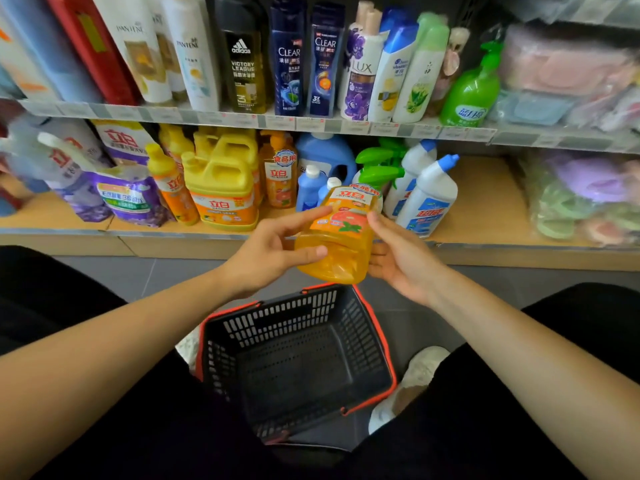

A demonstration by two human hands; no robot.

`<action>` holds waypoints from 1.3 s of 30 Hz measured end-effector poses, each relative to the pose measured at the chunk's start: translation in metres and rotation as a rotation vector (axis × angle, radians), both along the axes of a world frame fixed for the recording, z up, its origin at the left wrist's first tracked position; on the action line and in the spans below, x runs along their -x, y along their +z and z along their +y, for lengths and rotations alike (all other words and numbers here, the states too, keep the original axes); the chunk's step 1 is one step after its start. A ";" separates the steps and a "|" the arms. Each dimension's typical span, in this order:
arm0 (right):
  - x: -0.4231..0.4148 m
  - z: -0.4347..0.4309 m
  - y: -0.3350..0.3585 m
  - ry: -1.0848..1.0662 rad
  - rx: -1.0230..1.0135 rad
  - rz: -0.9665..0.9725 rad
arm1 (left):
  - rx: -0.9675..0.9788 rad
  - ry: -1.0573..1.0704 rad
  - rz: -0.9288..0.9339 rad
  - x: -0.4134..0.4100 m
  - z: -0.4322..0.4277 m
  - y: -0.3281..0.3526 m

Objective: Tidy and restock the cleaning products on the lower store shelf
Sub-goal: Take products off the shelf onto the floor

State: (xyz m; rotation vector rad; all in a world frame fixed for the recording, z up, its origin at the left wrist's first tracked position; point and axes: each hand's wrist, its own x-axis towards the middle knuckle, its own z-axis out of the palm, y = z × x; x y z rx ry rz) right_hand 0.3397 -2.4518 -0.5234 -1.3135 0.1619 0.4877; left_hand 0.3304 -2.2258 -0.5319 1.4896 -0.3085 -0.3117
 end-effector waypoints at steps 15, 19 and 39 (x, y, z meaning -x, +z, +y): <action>-0.042 -0.002 -0.023 0.295 0.614 -0.850 | -0.012 -0.016 0.313 -0.049 0.012 -0.001; -0.045 0.000 -0.040 0.211 0.576 -0.764 | -0.177 -0.011 0.216 -0.057 0.006 -0.008; -0.042 0.008 -0.066 0.025 0.441 -0.619 | -0.675 -0.067 -0.695 -0.042 -0.006 -0.026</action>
